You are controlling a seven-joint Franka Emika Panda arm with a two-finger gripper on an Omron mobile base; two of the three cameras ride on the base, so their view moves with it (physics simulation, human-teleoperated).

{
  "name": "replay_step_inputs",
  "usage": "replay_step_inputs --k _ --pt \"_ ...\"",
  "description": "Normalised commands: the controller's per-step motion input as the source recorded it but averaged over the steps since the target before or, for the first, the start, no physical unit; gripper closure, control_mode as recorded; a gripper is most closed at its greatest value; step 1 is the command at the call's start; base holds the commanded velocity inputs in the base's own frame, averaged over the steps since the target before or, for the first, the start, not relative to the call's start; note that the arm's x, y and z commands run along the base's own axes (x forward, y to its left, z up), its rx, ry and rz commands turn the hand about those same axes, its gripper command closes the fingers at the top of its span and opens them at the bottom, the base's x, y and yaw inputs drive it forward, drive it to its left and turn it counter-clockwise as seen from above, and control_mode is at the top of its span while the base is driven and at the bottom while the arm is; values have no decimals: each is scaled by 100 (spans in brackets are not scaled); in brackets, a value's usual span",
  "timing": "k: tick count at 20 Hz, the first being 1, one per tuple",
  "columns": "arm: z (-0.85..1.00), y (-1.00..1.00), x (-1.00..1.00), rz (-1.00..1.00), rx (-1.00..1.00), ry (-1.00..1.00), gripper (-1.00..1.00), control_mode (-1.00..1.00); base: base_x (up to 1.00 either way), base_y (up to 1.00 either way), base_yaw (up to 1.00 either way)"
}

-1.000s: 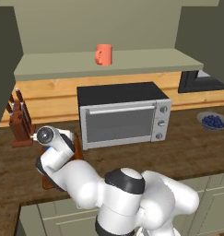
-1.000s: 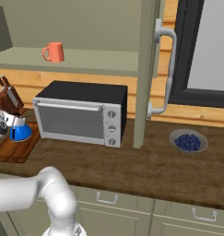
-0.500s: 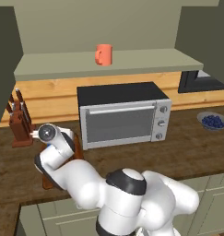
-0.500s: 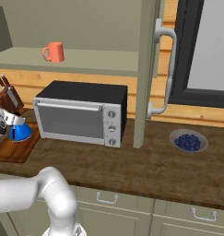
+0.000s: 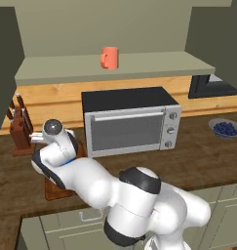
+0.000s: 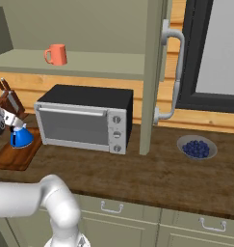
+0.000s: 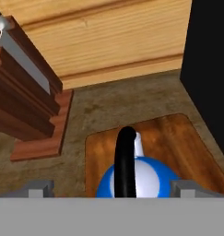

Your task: Pick the kettle from the counter and place it on the tray. Then pick the mug from the cabinet and place it on the tray. Then close the cabinet doors.

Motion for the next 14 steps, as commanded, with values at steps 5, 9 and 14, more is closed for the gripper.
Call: replay_step_inputs --k 5,9,14 --pt "19 -1 -34 5 0 11 -100 -100 0 0 0" --pt "31 -1 -41 1 0 10 -100 -100 0 0 0" --pt "23 -3 -32 1 0 10 -100 -100 0 0 0"
